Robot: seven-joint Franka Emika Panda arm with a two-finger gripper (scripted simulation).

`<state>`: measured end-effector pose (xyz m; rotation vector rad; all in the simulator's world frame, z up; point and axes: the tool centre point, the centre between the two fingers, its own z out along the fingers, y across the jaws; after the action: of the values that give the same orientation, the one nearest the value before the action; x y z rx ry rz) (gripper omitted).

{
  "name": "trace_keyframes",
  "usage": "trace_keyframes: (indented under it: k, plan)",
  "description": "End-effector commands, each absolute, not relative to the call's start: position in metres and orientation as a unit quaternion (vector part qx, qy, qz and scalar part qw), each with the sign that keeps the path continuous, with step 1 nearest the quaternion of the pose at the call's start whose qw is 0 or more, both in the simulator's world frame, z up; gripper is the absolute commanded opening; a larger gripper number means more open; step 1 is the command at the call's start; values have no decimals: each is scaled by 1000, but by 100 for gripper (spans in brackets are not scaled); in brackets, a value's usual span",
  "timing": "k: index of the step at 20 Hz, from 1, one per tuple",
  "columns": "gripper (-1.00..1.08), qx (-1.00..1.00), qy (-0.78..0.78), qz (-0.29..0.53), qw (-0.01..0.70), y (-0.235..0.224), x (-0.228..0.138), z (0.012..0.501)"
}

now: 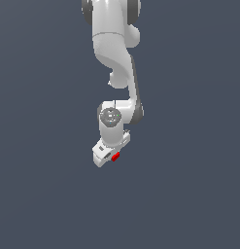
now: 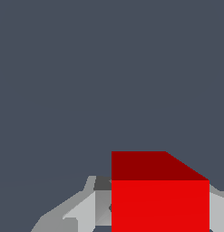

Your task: Pick up the red cube and move it to a goal position.

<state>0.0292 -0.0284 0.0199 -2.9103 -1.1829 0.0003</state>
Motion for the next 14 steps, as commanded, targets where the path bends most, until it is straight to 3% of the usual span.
trace_keyframes:
  k: [1,14]
  plan:
    - [-100,-926,-377,0,0,-28,29,20]
    - [-100,-926,-377,0,0,-21,26,47]
